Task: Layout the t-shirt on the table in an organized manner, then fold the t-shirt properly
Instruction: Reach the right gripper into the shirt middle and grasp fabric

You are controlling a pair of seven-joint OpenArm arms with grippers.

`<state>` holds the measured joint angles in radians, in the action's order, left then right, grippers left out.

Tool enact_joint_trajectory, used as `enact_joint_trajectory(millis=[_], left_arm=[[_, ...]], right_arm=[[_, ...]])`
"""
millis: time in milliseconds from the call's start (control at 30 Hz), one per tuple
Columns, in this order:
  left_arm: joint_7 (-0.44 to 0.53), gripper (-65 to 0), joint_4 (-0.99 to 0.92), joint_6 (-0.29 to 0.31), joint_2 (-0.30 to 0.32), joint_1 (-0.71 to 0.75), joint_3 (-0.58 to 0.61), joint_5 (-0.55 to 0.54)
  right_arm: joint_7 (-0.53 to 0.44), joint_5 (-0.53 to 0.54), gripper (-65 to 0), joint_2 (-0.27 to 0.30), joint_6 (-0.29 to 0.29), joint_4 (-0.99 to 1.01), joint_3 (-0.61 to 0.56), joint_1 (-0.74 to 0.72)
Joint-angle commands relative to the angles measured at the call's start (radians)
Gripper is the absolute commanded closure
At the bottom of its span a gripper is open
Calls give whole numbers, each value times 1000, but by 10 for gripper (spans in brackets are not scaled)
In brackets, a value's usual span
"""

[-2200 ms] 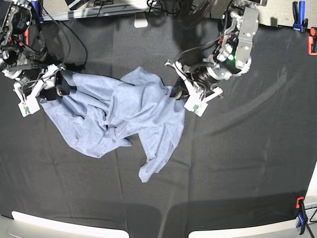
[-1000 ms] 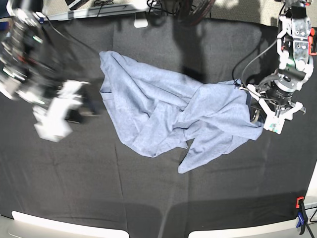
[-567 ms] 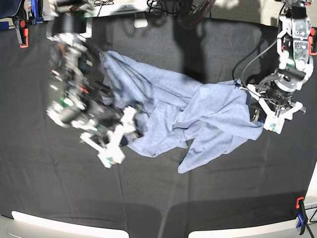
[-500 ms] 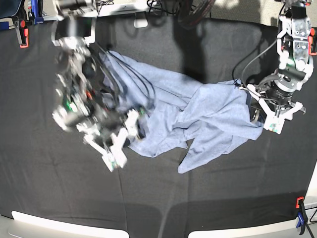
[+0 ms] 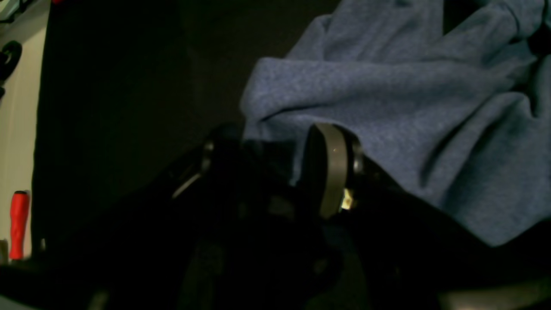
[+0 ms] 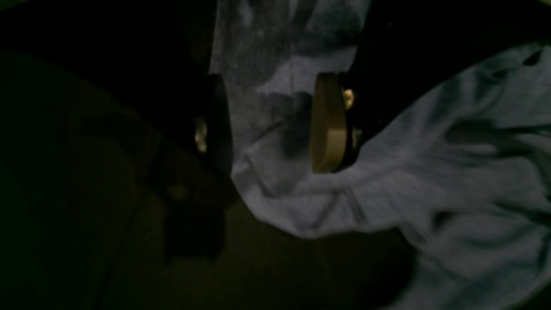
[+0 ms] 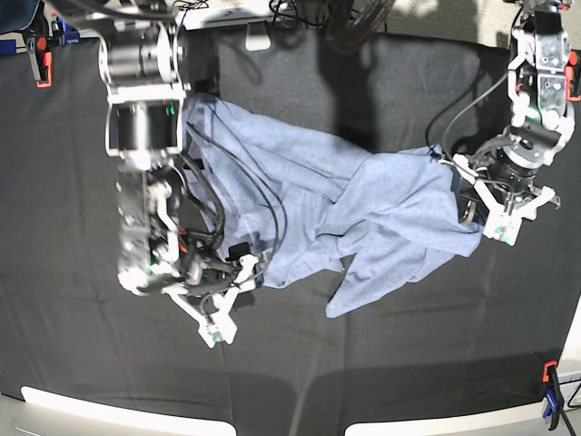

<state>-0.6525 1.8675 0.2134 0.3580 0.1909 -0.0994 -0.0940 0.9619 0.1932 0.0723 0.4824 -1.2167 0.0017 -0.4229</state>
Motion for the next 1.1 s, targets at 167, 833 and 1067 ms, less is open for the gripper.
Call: enact_joint_trajectory(millis=[167,833,1067], left_arm=[[24,-255,21,-4,11,-8,-5,-46],[23,-255,21,-4,11,-8,-5,-46],[23,-255,21,-4,11,-8,-5,-46]], right_arm=[[-5,19,-286,2,6,116,2,-82],[-11,71,0,2,81,145,2,-76],[-20,71,0,3,87,143,3,-89]])
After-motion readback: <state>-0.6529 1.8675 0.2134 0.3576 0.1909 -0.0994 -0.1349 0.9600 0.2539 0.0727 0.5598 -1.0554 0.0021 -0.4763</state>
